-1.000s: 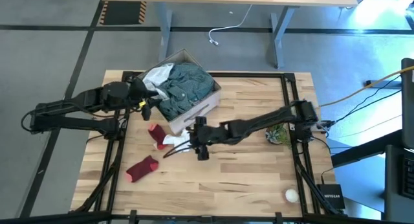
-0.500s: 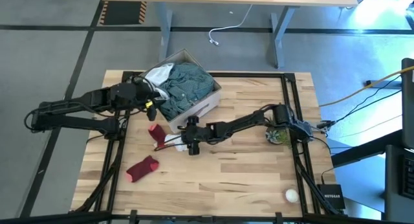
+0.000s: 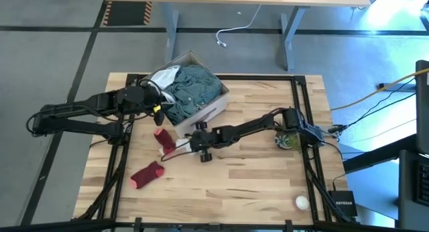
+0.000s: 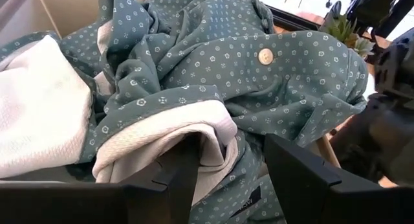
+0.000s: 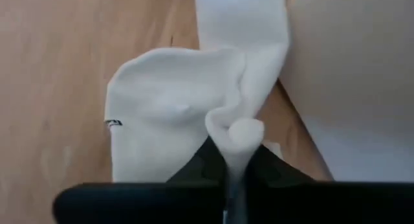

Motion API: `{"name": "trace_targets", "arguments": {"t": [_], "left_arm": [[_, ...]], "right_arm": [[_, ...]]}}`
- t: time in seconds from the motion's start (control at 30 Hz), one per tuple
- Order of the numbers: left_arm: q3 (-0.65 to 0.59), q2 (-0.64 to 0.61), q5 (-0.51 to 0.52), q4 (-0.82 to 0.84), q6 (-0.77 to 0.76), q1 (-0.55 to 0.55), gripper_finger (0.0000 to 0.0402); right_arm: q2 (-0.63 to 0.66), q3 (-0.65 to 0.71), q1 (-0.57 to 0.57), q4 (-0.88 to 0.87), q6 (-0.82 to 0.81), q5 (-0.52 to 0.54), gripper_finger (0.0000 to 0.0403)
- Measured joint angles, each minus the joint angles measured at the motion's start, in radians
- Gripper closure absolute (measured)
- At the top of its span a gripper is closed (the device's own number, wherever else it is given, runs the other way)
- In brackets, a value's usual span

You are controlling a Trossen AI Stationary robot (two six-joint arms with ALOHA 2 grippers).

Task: Sort clothes
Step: Put the white sock into the laundry organizer

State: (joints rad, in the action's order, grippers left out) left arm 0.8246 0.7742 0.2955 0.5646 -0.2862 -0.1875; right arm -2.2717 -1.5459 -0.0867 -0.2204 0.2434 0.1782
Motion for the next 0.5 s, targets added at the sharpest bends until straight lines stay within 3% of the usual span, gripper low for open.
{"name": "trace_targets", "arguments": {"t": [0.23,0.33,0.5], "left_arm": [[0.000,-0.008,0.004,0.001,0.026,0.000,0.0231],[0.000,-0.022,0.004,-0.002,0.028,0.015,0.0231],[0.000,-0.046,0.004,-0.011,0.064,0.046,0.0231]], "right_arm": [[0.036,-0.102,-0.092,-0.199,0.079,0.232,0.0364],[0.110,-0.135,-0.120,-0.201,0.096,0.254,0.0385],[0.222,-0.146,-0.121,-0.186,0.132,0.265,0.0378]]}}
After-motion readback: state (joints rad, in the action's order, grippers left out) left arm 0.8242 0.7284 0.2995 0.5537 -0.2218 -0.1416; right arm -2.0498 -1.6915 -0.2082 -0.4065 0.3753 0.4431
